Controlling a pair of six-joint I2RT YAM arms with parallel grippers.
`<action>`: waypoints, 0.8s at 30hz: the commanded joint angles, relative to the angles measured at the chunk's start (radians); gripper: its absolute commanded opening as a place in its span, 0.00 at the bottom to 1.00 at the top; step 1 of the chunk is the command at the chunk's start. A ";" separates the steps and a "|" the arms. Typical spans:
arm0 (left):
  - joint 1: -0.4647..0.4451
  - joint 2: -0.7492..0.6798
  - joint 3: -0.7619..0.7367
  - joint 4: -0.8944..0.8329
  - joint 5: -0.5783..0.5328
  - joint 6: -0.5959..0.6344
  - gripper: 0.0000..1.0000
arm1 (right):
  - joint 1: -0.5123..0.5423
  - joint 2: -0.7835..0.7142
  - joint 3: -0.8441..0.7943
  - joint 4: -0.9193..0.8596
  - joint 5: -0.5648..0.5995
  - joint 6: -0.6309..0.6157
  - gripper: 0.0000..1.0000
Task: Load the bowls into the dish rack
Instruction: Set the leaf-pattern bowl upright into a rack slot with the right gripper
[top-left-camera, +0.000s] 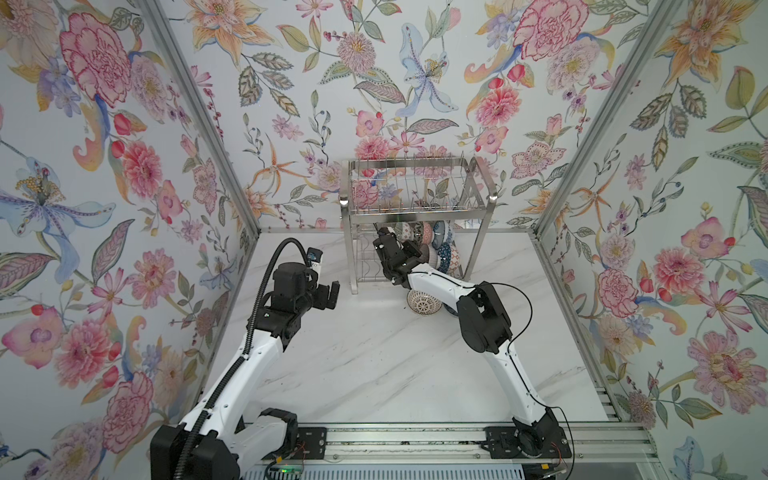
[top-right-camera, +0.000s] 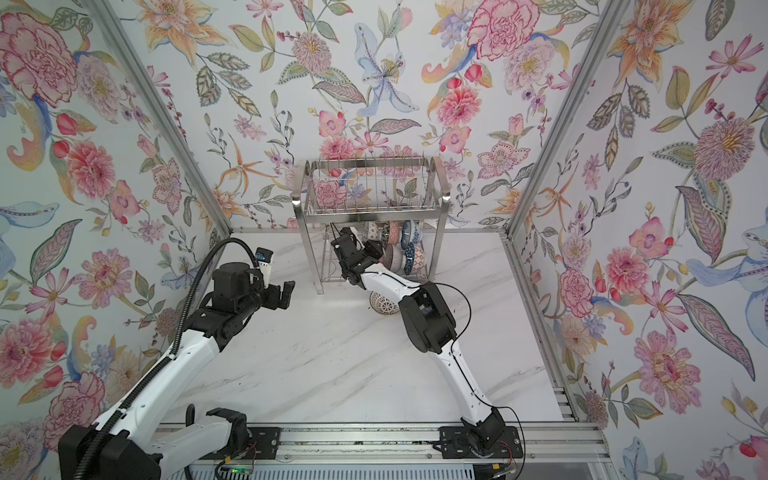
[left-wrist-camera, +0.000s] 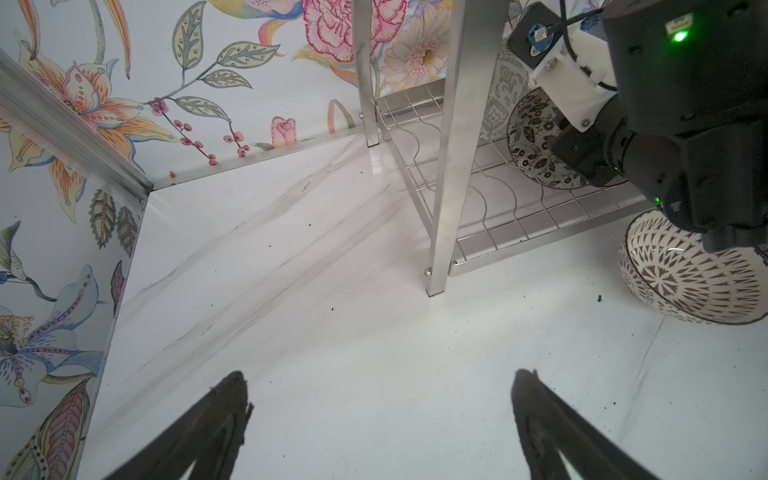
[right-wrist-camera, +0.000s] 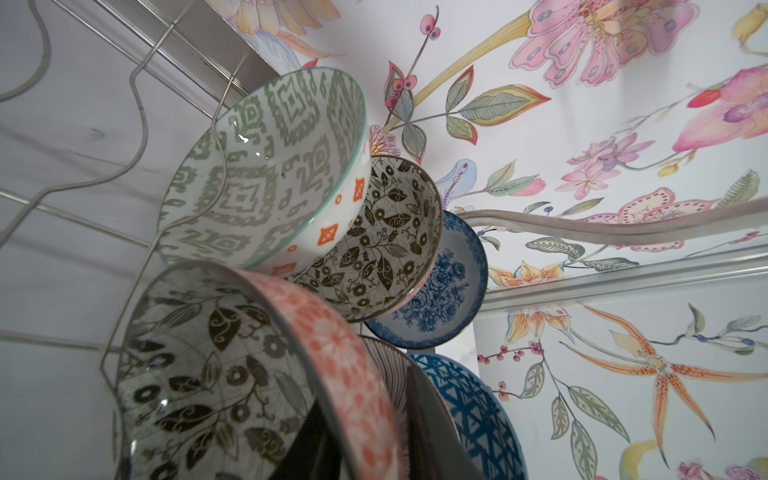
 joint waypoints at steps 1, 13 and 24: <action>0.011 -0.020 -0.012 0.012 0.022 -0.004 0.99 | -0.006 -0.032 -0.009 -0.015 -0.022 0.050 0.30; 0.010 -0.022 -0.014 0.012 0.023 -0.006 0.99 | 0.004 -0.082 -0.027 -0.016 -0.103 0.083 0.41; 0.010 -0.022 -0.012 0.013 0.034 -0.007 0.99 | 0.030 -0.187 -0.091 -0.025 -0.223 0.086 0.99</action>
